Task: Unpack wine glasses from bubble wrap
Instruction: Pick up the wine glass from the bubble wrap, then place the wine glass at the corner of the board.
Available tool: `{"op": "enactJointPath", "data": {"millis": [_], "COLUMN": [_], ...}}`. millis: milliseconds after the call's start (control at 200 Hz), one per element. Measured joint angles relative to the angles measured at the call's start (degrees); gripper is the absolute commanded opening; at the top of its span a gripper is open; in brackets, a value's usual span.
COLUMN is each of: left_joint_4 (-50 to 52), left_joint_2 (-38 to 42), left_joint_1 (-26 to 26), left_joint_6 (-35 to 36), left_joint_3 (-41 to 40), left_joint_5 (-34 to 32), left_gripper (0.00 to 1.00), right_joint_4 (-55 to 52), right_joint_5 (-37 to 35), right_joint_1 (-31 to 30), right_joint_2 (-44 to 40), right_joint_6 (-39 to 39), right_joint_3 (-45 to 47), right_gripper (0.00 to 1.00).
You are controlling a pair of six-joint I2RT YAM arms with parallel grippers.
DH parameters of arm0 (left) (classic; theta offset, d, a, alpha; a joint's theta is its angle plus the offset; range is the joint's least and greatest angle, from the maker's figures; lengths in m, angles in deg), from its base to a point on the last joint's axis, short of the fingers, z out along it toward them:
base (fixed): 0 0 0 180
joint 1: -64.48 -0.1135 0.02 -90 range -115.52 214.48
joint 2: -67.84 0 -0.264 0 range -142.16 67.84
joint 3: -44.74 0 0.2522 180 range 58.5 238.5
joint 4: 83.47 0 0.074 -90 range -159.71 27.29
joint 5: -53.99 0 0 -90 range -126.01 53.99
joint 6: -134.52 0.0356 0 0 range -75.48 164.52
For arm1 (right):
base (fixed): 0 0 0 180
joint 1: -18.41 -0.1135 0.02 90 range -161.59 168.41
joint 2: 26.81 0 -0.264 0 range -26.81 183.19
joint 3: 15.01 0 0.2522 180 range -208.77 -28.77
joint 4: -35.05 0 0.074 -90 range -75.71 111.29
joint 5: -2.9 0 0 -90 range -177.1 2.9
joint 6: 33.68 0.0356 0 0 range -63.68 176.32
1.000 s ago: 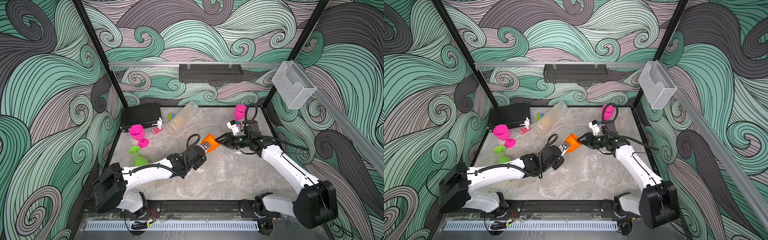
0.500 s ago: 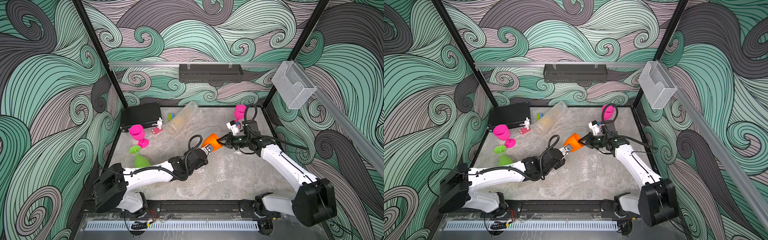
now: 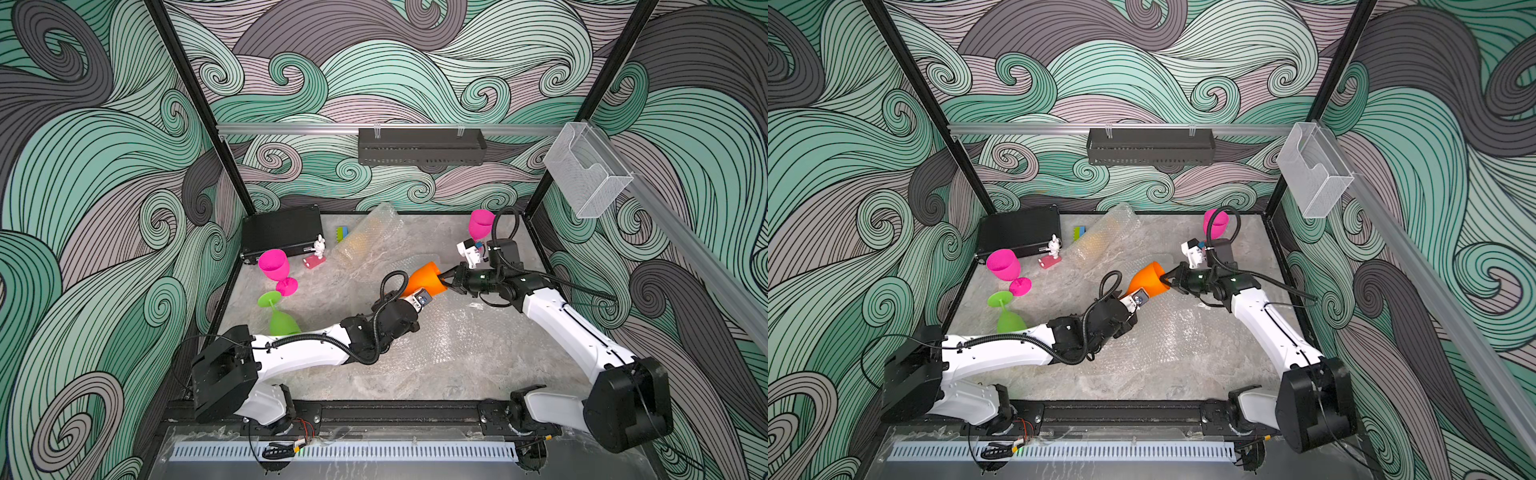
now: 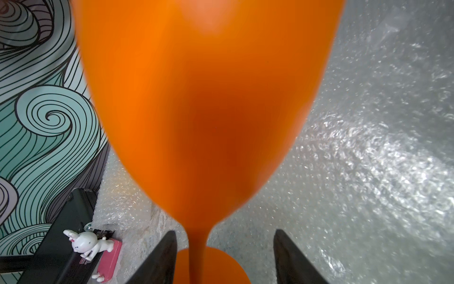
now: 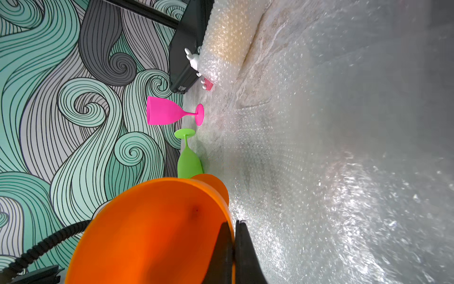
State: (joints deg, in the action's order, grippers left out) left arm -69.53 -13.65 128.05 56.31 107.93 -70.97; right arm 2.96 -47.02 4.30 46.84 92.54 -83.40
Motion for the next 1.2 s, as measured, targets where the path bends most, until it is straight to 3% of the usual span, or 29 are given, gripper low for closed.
{"op": "enactJointPath", "data": {"millis": [250, 536, 751, 1201], "left_joint_4": [3.30, 9.92, 14.71, 16.70], "left_joint_2": [8.24, 11.47, 12.22, 14.16], "left_joint_1": [-1.62, -10.97, -16.85, -22.62], "left_joint_6": [-7.76, -23.56, -32.81, -41.42], "left_joint_3": [0.20, 3.21, 3.34, 0.66], "left_joint_5": [4.24, 16.28, 23.47, 32.52], "left_gripper": [0.66, 0.66, 0.66, 0.66], "right_joint_4": [-4.28, -14.49, -21.35, -28.72], "right_joint_5": [-6.91, -20.44, -29.38, -48.74], "right_joint_1": [3.65, 13.51, 17.55, 22.34], "right_joint_2": [-0.09, -2.69, -2.54, 11.19], "right_joint_6": [-3.69, -11.52, -16.98, -24.30], "right_joint_3": [-8.92, -15.69, -19.63, -34.73], "right_gripper": [0.00, 0.00, 0.00, 0.00]}}
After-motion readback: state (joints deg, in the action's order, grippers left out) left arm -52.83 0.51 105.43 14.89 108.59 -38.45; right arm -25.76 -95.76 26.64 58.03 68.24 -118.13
